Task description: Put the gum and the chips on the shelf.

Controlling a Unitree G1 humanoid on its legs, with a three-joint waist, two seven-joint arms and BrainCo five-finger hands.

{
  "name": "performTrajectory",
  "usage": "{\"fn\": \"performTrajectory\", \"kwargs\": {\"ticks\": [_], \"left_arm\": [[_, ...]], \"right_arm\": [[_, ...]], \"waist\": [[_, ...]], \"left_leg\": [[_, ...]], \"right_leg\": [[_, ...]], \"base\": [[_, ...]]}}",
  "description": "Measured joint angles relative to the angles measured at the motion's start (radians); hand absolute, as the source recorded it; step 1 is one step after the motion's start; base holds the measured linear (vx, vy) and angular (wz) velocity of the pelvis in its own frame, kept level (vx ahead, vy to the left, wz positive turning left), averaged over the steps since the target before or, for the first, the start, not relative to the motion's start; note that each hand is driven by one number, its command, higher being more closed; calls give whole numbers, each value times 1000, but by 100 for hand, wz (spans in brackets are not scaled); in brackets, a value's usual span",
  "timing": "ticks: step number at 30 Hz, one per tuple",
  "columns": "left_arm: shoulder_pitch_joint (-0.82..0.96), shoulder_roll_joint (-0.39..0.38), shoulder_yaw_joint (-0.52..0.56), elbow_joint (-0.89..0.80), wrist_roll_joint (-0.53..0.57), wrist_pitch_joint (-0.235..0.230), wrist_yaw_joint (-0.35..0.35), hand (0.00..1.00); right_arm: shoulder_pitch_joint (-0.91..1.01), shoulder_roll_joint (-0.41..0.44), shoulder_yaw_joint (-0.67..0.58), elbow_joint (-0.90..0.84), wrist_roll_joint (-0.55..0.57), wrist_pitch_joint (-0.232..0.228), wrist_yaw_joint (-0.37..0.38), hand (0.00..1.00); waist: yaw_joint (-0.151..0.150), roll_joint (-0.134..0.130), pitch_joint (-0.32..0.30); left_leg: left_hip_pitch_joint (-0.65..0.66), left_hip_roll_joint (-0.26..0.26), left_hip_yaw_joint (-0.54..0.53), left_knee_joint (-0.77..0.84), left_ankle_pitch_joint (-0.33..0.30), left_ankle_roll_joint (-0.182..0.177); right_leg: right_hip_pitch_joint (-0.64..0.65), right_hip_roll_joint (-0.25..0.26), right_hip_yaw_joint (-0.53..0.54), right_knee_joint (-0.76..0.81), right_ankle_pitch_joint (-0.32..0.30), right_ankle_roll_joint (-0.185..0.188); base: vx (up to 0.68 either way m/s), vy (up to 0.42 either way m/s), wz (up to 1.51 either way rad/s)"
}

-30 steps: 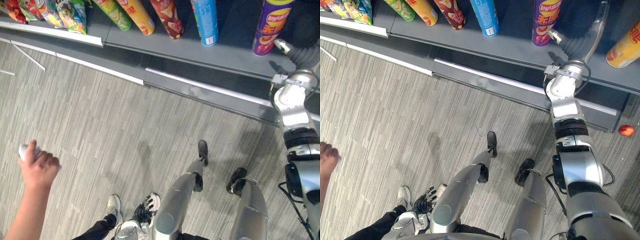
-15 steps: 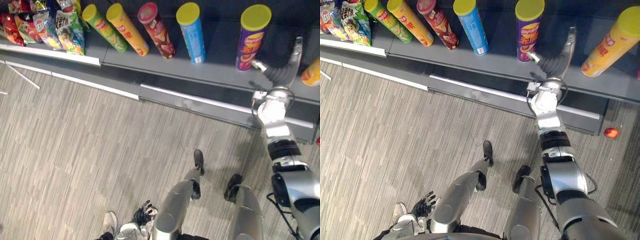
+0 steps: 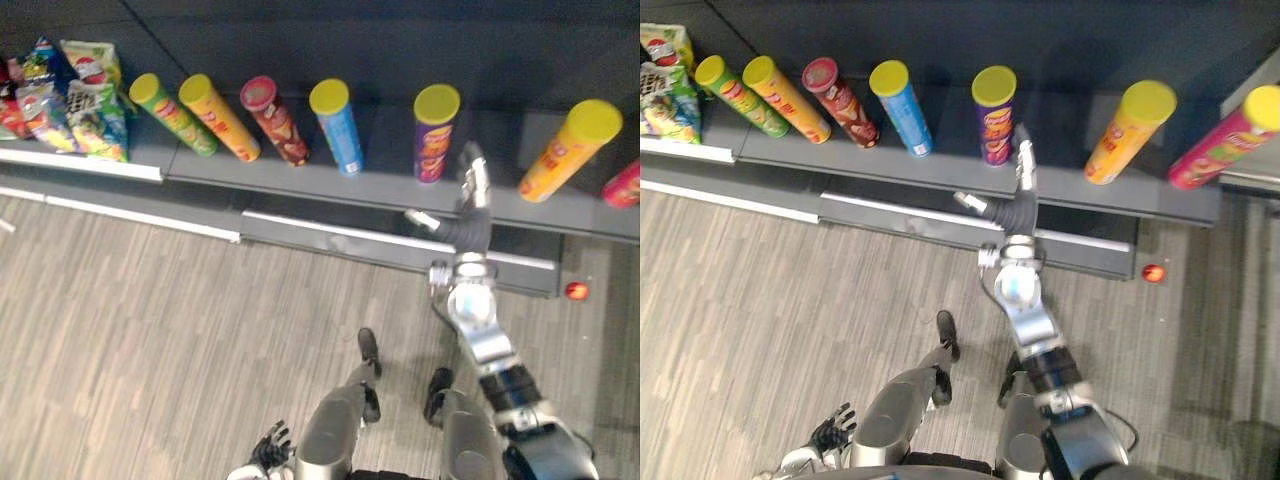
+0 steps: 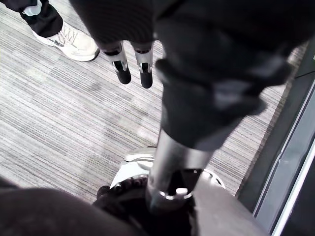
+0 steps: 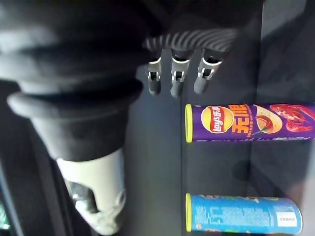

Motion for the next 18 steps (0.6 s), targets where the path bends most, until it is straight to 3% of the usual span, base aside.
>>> {"fn": "performTrajectory", "kwargs": {"ticks": [4,6,9,11,13,18], "left_arm": [[41,-2,36,55,2,-10,10,0],[68,-12,56,89,4,-14,25,0],[89,-22,67,127,32,-23,38,0],[91,-25,74,141,34,-21,39,0],[90,-25,74,159,40,-18,36,0],[96,-27,85,173,39,-18,23,0]], "right_arm": [[206,0,54,-182,16,3,86,0],[294,-1,104,-239,79,5,165,0],[364,-3,176,-246,174,12,293,0],[395,-4,209,-244,222,45,378,0],[411,-5,245,-173,277,97,469,0],[425,-18,219,95,233,154,526,0]], "waist": [[-14,-51,-93],[-13,-75,-158],[-16,-86,-210],[-26,-88,-228],[-30,-96,-242],[-16,-109,-253]], "left_leg": [[51,-1,9,-4,-23,-1],[94,1,33,-8,-50,-2],[124,3,60,-9,-71,5],[132,3,61,-9,-82,2],[140,2,64,-9,-87,7],[150,-4,81,-9,-98,15]], "right_leg": [[84,10,14,-88,25,17],[128,16,41,-127,32,21],[157,21,65,-153,35,23],[169,23,66,-167,39,25],[181,25,74,-177,42,26],[197,24,93,-199,58,29]], "base": [[155,-1,-15],[96,8,-33],[64,17,-28],[18,13,-7],[20,29,-4],[56,31,-9]]}}
